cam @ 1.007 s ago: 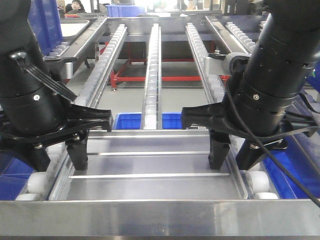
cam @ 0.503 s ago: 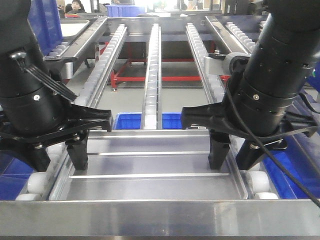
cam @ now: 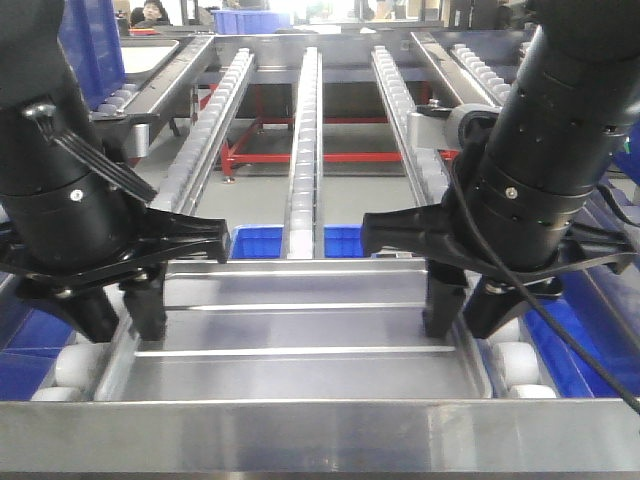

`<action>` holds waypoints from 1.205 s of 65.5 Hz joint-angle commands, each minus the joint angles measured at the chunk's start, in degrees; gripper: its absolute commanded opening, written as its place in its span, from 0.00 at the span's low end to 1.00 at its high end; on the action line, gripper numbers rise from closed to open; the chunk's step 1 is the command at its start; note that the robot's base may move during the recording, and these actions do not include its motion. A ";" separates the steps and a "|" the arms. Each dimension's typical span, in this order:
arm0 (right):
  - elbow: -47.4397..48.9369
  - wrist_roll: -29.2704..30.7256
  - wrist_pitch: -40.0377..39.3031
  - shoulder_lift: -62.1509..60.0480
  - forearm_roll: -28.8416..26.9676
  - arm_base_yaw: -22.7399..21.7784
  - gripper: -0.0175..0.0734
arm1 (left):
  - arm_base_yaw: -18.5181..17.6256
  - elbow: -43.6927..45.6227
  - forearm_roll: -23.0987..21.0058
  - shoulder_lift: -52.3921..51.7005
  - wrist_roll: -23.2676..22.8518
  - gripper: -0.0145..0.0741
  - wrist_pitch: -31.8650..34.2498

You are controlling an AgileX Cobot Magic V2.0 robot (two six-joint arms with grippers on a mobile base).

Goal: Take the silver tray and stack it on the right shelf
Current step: 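Close both grippers on the tray's side rims, then lift the tray with both grippers and pull it toward the robot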

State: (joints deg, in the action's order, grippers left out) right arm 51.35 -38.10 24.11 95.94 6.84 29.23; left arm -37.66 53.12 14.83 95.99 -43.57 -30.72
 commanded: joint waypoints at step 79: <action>8.48 -5.04 15.84 -11.36 -0.19 0.31 0.26 | -1.17 8.23 0.74 -11.71 -0.68 0.05 -13.62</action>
State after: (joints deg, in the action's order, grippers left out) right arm 58.23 -41.48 38.22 88.31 5.83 29.56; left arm -38.15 59.56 14.25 87.94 -44.07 -42.72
